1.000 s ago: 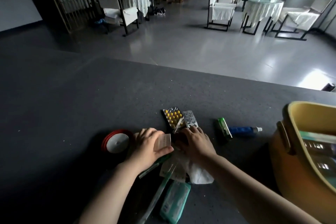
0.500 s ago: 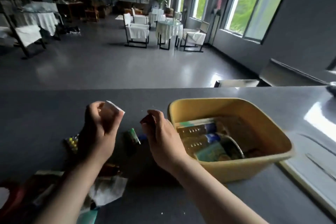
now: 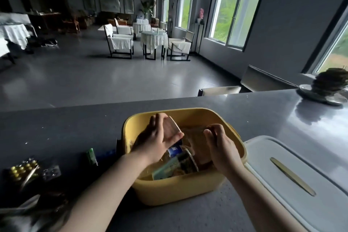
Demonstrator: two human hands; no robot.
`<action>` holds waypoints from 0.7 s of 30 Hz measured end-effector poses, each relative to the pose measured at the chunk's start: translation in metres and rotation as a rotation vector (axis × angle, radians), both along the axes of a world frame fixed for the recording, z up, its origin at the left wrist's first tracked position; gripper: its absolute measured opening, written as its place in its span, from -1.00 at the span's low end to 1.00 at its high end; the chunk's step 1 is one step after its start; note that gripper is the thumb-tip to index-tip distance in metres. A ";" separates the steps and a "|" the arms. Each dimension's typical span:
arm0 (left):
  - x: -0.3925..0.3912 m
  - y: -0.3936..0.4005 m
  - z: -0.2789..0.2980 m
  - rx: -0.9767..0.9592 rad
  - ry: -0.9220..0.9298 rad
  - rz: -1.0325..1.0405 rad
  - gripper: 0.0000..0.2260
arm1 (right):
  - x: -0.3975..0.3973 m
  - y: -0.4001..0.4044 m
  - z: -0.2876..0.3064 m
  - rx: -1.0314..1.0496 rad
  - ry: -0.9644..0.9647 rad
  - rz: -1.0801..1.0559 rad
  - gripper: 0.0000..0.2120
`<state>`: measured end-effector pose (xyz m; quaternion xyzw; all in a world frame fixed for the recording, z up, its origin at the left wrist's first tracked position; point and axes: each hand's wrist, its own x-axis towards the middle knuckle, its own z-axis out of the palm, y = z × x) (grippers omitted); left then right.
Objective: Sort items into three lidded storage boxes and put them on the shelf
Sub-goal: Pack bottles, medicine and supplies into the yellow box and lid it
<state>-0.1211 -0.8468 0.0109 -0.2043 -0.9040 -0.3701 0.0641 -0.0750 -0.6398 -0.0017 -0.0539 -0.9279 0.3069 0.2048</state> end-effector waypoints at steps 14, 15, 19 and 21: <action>-0.060 0.015 -0.041 -0.805 -0.150 -0.118 -0.45 | -0.076 0.041 -0.014 0.358 -0.392 0.136 -0.53; -0.060 0.015 -0.043 -0.805 -0.166 -0.122 -0.45 | -0.079 0.042 -0.015 0.381 -0.416 0.131 -0.48; -0.061 0.016 -0.044 -0.774 -0.194 -0.123 -0.49 | -0.098 0.040 -0.011 0.426 -0.384 0.129 -0.34; -0.061 0.016 -0.043 -0.754 -0.211 -0.118 -0.47 | -0.105 0.037 -0.011 0.412 -0.376 0.121 -0.33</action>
